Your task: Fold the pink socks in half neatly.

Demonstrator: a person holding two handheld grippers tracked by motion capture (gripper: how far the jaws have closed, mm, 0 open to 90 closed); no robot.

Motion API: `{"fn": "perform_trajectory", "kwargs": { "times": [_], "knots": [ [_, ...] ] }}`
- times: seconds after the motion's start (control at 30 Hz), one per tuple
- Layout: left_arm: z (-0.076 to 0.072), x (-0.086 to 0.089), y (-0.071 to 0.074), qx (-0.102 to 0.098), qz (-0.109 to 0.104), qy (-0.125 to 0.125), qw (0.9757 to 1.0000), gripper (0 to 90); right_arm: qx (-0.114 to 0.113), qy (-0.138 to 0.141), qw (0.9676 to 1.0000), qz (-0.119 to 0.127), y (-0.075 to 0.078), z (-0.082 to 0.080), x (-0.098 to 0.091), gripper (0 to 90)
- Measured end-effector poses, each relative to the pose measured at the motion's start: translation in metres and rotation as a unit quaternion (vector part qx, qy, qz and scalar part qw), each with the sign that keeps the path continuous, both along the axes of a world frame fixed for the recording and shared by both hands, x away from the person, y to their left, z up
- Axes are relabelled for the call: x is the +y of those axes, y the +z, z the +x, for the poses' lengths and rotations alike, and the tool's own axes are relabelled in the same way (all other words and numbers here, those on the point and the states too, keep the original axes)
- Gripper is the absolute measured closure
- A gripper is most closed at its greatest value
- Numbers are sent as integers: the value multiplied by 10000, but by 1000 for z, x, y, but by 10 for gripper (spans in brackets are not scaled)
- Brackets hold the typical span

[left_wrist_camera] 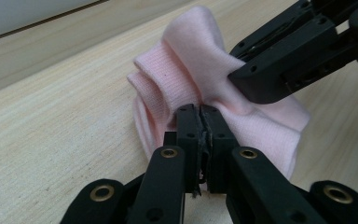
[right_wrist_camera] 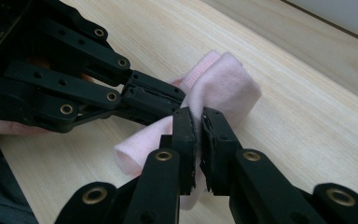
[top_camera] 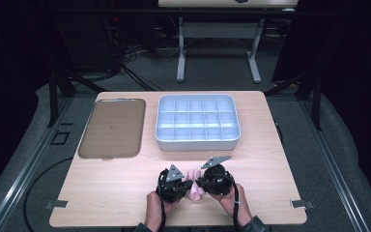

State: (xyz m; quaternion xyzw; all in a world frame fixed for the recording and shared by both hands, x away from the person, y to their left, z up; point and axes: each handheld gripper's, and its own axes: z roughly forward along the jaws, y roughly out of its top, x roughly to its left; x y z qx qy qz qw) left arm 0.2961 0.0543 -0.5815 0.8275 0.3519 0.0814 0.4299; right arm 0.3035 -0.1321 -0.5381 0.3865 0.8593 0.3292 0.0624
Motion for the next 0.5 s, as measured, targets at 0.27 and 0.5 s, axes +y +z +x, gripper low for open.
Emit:
{"fn": "perform_trajectory", "kwargs": {
  "times": [0.27, 0.5],
  "knots": [
    [1, 1, -1, 4, -50, -37, 10000, 879, 61, 31, 9998, 196, -4, 3, -1, 852],
    [-2, 6, 4, -10, -83, -51, 10000, 850, 79, -54, 9997, 211, -7, 3, -9, 853]
  ]
}}
